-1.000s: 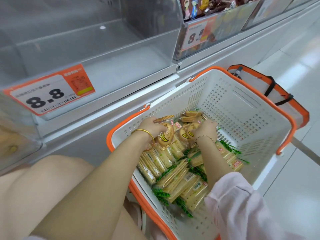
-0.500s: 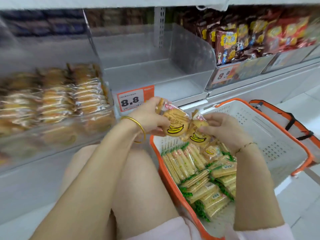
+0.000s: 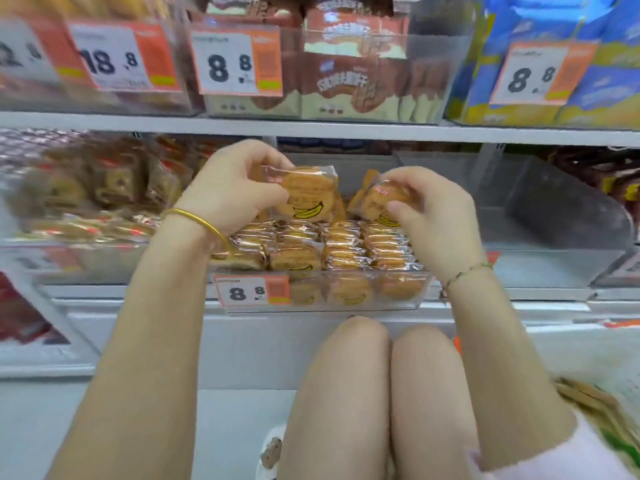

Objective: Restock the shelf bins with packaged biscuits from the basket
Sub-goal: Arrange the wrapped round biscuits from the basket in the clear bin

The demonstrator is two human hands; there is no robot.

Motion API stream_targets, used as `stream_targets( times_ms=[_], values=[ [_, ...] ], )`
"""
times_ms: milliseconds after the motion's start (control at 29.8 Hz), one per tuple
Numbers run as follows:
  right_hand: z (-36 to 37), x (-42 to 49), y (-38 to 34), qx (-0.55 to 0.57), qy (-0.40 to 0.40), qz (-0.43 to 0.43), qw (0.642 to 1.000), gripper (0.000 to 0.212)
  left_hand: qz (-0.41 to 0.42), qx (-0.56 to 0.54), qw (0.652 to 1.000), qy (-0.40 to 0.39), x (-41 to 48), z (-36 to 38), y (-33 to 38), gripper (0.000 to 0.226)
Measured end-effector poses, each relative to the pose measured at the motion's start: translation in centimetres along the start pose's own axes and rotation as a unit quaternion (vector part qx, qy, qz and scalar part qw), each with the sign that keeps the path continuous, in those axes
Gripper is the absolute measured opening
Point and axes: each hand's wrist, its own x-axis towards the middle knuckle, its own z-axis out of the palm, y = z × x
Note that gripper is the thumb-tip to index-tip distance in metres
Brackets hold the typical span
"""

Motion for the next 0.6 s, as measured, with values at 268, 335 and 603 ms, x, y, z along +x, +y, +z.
stream_targets(
  times_ms=[268, 335, 603],
  values=[
    [9.3, 3.1, -2.5, -0.077, -0.134, -0.016, 0.988, 0.033, -0.057, 0.24, 0.969, 0.031, 1.5, -2.1, -6.3, 0.024],
    [9.8, 3.0, -2.4, -0.065, -0.174, -0.008, 0.983, 0.034, -0.08, 0.296, 0.952, 0.012, 1.4, -2.3, -6.8, 0.025],
    [9.5, 2.6, -3.0, -0.056, -0.298, -0.038, 0.952, 0.038, -0.106, 0.387, 0.914, -0.056, 1.7, -2.7, -7.5, 0.028]
  ],
)
